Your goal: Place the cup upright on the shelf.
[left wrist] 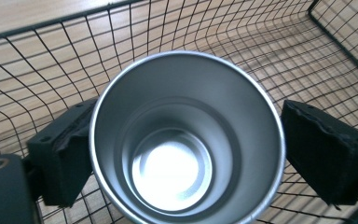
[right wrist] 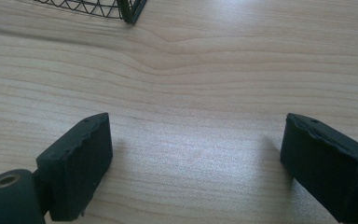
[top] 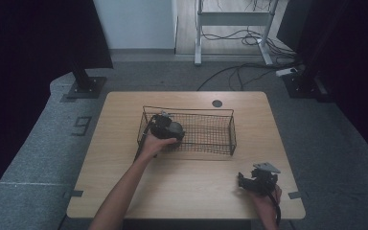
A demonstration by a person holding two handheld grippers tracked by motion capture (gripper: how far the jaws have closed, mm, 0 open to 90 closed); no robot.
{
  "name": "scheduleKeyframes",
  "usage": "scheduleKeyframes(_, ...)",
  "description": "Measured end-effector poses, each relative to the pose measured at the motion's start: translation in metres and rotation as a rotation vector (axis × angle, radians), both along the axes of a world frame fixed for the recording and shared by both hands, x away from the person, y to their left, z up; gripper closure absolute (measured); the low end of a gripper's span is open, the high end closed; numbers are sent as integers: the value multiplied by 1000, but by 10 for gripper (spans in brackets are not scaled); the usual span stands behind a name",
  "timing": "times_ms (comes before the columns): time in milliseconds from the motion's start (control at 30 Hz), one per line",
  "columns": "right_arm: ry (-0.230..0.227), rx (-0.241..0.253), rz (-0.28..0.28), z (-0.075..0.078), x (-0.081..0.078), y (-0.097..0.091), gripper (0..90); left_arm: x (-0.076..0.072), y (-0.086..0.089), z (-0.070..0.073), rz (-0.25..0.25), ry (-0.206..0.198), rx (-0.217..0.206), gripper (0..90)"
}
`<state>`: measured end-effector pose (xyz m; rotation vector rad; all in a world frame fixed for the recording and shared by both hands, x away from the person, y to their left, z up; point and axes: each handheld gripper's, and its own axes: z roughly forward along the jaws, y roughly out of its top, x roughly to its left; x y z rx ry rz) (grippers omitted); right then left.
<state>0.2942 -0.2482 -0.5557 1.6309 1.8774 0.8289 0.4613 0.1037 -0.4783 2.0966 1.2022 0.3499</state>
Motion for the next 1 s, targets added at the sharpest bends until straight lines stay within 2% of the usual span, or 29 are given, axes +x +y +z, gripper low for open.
scheduleKeyframes(133,0,0,0,0,0,0,89,-5,4,8,18,-31,-17,73)
scheduleKeyframes(333,1,0,0,0,0,0,90,-16,11,22,1,-81,-48,75)
scheduleKeyframes(567,0,0,0,0,0,0,89,-27,20,32,-5,-110,-70,82)
scheduleKeyframes(900,0,1,-1,0,0,0,90,-56,34,34,-18,-164,-116,86)
scheduleKeyframes(1000,1,2,-2,0,0,0,89,-65,40,33,-29,-166,-134,86)
